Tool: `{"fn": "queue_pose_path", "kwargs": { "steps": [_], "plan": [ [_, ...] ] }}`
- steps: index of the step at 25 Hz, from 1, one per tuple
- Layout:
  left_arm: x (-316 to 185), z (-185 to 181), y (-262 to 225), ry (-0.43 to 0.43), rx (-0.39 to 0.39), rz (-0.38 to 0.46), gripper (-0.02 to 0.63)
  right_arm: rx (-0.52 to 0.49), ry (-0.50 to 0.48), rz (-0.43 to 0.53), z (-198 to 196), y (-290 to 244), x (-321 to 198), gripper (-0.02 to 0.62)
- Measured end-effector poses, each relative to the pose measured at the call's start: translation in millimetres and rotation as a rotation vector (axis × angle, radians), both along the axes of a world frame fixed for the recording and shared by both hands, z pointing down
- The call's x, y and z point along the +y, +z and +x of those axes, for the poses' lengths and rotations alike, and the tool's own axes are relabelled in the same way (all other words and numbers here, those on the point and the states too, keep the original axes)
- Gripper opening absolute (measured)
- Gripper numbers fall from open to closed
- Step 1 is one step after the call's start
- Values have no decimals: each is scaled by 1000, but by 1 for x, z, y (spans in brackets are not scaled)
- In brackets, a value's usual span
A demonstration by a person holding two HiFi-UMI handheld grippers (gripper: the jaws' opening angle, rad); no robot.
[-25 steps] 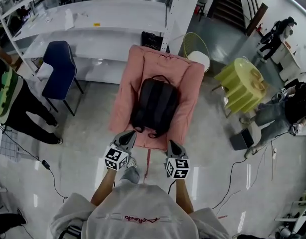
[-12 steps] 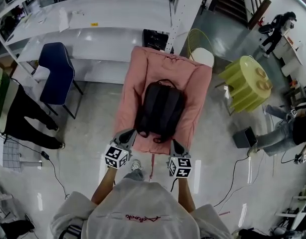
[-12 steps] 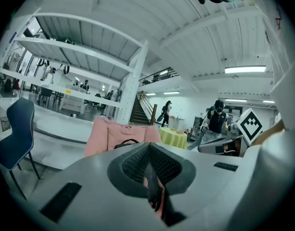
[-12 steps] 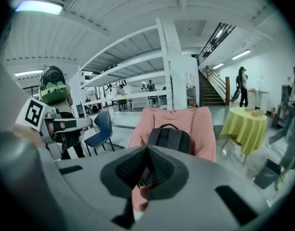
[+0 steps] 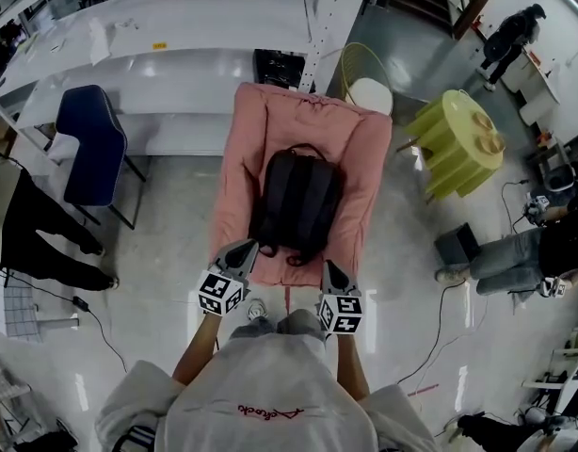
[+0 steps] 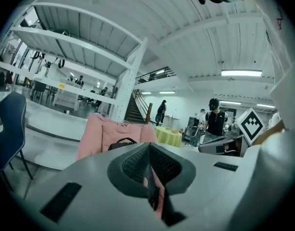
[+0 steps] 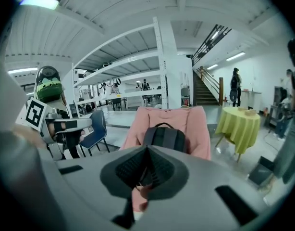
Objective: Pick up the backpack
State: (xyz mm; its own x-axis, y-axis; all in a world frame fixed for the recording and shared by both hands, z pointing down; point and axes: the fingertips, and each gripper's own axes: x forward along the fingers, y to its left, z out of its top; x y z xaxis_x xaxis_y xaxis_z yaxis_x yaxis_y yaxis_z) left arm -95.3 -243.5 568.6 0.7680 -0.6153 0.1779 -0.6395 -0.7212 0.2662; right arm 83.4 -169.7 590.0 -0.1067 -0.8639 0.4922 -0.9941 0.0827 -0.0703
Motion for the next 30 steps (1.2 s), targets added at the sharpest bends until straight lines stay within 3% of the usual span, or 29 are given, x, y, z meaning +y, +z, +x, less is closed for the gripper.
{"fn": "queue_pose_path", "kwargs": {
  "steps": [14,30],
  "plan": [
    [-16,2,6,-14,-5,-1,10,-3,-16,9,3,5,-20,18],
    [-67,48,17,-43,-42,-18,11,-33,-46,-1,52,16,-78,18]
  ]
}}
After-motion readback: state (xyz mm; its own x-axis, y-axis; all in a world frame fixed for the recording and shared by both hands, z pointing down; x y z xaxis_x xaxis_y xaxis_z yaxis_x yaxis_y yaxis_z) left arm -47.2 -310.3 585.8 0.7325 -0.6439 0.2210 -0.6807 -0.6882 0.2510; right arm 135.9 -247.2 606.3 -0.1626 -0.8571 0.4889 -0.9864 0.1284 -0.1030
